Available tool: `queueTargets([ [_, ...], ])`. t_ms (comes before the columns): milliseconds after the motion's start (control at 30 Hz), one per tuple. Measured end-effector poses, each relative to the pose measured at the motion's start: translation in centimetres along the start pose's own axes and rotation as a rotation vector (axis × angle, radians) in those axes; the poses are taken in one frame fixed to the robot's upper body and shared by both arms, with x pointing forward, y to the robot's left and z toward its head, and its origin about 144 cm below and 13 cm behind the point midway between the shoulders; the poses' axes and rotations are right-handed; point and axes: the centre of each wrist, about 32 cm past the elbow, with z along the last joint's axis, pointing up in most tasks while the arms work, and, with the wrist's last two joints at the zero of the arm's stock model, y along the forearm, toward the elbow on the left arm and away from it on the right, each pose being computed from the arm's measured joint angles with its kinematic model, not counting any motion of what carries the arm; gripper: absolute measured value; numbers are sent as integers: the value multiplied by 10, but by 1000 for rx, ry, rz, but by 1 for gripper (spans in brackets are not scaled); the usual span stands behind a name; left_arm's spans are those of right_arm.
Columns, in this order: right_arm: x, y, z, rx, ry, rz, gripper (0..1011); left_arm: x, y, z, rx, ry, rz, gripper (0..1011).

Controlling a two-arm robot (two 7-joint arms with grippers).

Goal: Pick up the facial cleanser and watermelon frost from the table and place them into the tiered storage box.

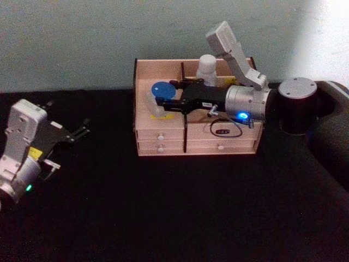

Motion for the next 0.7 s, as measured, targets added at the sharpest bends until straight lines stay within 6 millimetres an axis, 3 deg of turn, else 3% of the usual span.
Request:
queueTargets([
  [133, 0, 0, 0, 0, 0, 0, 706, 0, 0, 0, 0, 0, 0, 1001],
  [533, 0, 0, 0, 1, 0, 1, 1003, 0, 0, 0, 0, 0, 0, 1001],
  [700, 0, 0, 0, 1, 0, 1, 1000, 0, 0, 0, 0, 0, 0, 1001],
])
